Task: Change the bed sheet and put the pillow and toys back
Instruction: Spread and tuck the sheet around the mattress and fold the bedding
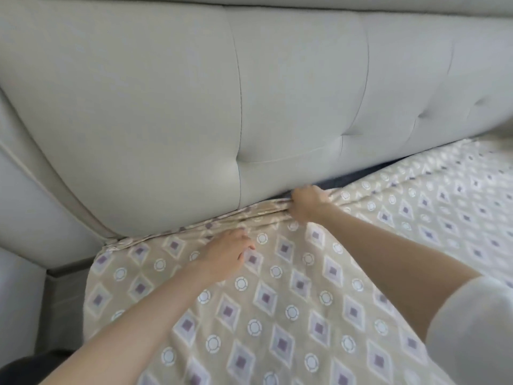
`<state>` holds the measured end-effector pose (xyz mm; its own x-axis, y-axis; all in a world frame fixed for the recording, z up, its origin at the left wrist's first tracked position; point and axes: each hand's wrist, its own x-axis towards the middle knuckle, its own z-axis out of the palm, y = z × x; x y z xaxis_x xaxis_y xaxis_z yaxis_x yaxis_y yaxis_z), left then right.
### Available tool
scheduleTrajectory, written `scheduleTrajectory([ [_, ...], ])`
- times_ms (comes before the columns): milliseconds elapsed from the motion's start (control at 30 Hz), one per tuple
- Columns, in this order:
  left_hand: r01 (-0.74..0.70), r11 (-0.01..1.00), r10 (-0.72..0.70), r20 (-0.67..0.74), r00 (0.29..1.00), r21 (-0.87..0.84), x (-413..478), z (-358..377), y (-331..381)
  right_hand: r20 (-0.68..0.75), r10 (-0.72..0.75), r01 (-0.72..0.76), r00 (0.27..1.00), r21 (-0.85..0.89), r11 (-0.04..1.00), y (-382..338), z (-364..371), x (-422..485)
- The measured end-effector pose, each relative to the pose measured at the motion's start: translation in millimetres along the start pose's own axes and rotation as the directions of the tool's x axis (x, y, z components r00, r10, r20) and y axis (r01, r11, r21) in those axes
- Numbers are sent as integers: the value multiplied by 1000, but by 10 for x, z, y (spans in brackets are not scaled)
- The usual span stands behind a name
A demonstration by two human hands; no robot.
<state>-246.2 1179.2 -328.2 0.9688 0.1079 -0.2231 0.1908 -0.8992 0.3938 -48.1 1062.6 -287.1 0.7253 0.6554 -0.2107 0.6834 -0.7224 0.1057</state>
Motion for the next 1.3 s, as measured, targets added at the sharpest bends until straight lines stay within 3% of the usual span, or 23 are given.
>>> scheduleTrajectory([
  [133,50,995,-58,106,993,84,10,5,10,-155,132,-79,979,310,947,14,18,-119],
  [267,92,986,-112,145,983,136,-4,45,33,-277,269,-123,923,450,885,-51,127,-161],
  [400,152,984,-161,96,982,90,20,47,-22,-226,379,-128,897,687,715,-189,247,-88],
  [633,277,958,-284,95,954,79,240,220,-143,-193,581,27,791,959,282,-345,457,-80],
  [733,301,953,-303,42,952,38,372,289,-189,-153,677,41,720,983,179,-333,492,-90],
  [833,316,947,-317,-5,949,48,472,289,-251,-121,782,8,612,989,147,-371,531,-155],
  [900,323,945,-324,7,946,61,521,264,-301,-39,790,-92,612,988,121,-418,612,-193],
  [933,323,945,-324,18,946,49,542,256,-314,-5,741,-164,672,974,155,-439,663,-209],
  [967,322,946,-323,18,946,46,554,256,-322,-23,666,-240,746,924,300,-467,717,-240],
  [1000,320,946,-320,3,947,55,547,264,-323,-103,574,-257,812,820,511,-498,784,-279],
  [1033,316,946,-316,-23,949,63,522,280,-315,-187,472,-217,861,705,675,-518,863,-312],
  [1067,308,949,-305,-54,951,66,510,293,-312,-234,384,-162,893,629,760,-530,912,-328],
  [1200,271,959,-252,-185,950,83,401,363,-338,-95,221,-135,971,545,827,-454,921,-274],
  [1300,260,962,-244,-171,955,82,369,381,-339,64,177,-187,982,430,883,-330,749,-112],
])
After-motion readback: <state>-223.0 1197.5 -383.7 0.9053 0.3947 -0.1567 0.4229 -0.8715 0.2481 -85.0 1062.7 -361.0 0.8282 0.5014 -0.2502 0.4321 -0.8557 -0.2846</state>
